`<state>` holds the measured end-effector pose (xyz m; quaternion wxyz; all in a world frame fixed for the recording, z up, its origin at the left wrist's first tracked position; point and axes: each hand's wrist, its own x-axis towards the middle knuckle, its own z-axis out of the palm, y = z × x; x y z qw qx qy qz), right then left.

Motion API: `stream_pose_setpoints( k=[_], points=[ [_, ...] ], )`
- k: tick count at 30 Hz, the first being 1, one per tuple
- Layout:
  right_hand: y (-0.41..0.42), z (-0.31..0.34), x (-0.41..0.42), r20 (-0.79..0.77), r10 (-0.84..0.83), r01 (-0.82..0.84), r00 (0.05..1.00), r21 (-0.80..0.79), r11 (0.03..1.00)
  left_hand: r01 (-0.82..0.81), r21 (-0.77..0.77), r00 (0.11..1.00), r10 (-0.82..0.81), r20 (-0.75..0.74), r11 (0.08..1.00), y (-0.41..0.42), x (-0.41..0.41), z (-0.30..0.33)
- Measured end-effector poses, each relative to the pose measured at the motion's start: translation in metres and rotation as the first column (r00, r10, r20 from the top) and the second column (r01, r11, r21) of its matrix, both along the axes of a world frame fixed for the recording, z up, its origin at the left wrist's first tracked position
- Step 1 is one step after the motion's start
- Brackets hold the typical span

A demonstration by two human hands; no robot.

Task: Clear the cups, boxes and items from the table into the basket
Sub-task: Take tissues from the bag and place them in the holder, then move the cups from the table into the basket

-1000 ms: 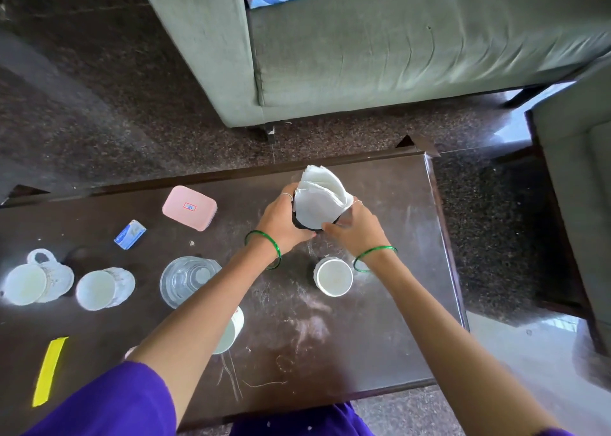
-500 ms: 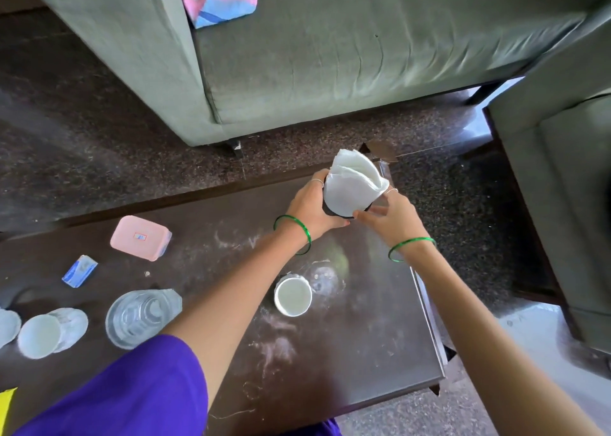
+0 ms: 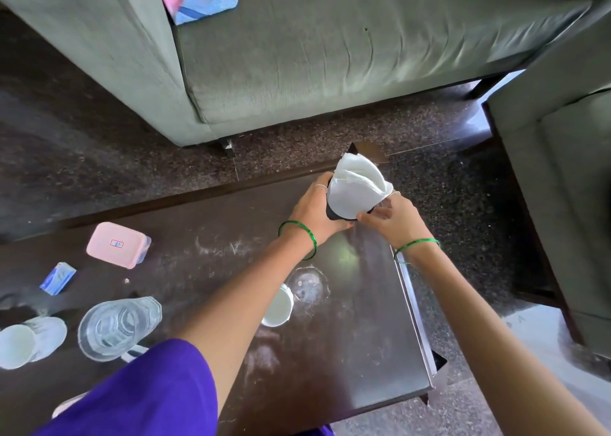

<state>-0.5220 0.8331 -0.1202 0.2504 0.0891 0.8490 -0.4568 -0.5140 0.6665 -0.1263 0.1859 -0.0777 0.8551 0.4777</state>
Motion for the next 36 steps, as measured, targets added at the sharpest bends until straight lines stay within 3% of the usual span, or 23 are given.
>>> stream_pose_setpoints(
  k=[11,16,20,27,36],
  points=[
    [-0.021,0.011,0.041,-0.047,-0.005,0.007,0.999,0.030,1.000,0.035,-0.124,0.999,-0.030,0.040,0.992,-0.039,0.043,0.009],
    [-0.038,0.017,0.085,0.044,-0.074,0.067,0.996,0.147,0.987,-0.012,-0.163,0.999,0.018,0.035,0.986,-0.084,0.090,0.018],
    [-0.064,0.036,0.120,-0.024,-0.077,0.080,0.997,0.191,0.978,-0.065,-0.174,0.997,0.070,0.024,0.983,-0.124,0.140,0.028],
    [-0.152,0.087,0.175,-0.157,0.009,0.019,0.987,0.174,0.984,-0.144,-0.247,0.989,0.136,-0.049,0.958,-0.210,0.226,0.068],
    [-0.276,0.135,0.244,-0.199,0.243,-0.210,0.949,0.173,0.962,-0.279,-0.304,0.960,0.266,-0.085,0.911,-0.325,0.326,0.123]
  ],
)
